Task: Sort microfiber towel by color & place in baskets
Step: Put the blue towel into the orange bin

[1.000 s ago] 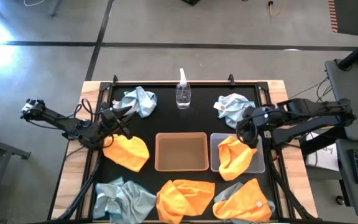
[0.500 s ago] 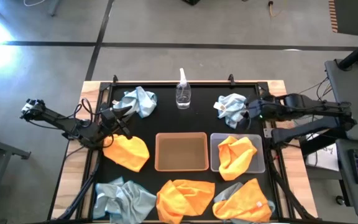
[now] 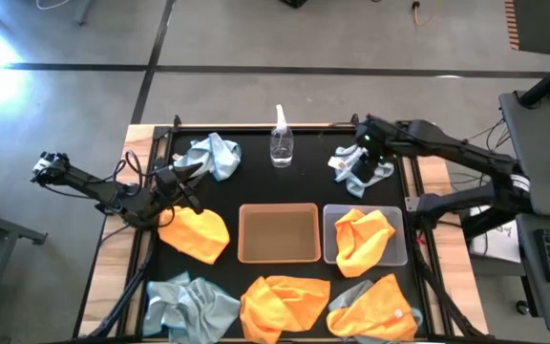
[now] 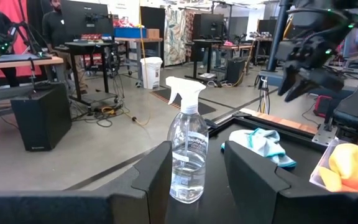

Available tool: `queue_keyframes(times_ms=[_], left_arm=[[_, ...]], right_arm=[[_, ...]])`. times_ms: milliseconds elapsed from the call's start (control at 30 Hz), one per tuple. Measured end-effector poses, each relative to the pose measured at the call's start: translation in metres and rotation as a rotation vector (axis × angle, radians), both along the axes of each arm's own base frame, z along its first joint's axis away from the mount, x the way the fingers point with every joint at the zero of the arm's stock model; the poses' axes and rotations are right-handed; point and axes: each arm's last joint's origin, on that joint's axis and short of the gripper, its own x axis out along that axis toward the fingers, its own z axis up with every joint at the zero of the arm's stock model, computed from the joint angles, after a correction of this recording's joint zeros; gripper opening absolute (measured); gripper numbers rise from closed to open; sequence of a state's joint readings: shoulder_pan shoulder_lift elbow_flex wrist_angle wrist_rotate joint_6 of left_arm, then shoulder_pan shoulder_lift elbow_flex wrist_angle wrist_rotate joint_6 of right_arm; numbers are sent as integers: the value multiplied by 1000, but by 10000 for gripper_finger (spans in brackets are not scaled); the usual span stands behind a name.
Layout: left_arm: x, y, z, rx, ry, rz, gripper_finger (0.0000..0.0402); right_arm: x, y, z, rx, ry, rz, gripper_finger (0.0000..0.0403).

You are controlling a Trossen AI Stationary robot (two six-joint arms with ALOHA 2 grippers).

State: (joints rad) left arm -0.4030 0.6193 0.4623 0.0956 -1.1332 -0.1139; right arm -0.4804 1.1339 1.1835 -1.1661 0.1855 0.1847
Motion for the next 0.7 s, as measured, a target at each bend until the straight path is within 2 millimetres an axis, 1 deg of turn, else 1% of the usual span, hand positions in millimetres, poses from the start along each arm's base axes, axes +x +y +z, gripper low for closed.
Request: queue_keyframes(times_ms=[100,300,567,700], left_arm=[[0,0,0,1,3,0,132],[0,0,-3,14,33,0,132],[0,0,-4,21,50,0,132],[0,0,-6,28,66,-3,132]], right_arm=[[7,-14,-8,36,-10,8,151],[12,-36,-25,71,68,-24,151],[18,-53,-44,116,148,-32,151],[22,-59,-56,148,195,-31,151]])
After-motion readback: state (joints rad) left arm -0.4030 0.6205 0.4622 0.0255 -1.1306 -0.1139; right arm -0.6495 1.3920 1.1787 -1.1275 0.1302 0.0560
